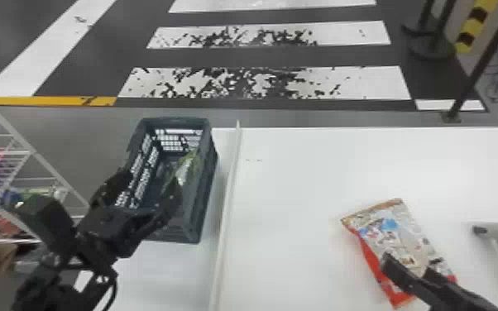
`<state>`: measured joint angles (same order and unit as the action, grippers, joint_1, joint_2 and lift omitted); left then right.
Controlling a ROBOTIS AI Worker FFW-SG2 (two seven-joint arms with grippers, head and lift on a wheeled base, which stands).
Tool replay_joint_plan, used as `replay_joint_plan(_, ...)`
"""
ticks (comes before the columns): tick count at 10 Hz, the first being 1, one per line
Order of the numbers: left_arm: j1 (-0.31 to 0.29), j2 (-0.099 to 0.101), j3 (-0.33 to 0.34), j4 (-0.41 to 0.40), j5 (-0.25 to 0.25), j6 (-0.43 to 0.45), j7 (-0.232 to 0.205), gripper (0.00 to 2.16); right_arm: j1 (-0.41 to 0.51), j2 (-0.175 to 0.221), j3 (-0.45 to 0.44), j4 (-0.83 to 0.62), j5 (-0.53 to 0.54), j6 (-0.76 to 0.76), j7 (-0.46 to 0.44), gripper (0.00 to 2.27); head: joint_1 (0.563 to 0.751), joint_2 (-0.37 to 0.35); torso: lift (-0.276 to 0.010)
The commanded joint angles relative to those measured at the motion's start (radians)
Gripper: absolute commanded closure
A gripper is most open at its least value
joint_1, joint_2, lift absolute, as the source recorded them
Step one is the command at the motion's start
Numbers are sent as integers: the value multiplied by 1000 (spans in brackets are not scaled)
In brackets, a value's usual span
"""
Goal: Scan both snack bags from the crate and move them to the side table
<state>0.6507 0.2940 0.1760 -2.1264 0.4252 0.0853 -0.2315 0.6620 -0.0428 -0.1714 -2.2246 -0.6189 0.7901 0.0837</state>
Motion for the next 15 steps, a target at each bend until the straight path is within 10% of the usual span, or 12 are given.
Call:
replay_joint_plan(1,6,-1,2,-4,-2,0,0,36,-45,0,0,29,103,-27,68,93,695,141,-29)
replay_joint_plan(3,12,-3,2,-12,-6,0,0,36,-71,-17,44,100,243,-315,126,603,695,128,-29)
replay_joint_plan(5,21,-4,5,-27,-14,3,4,36,-107,-17,59,160,312,-361,165,2246,695,94,-29)
replay_joint_plan(15,43,-6,20,-23,-19,-6,-2,36,-245,-46,296,359,548,-361,214,2250,695,213,-29)
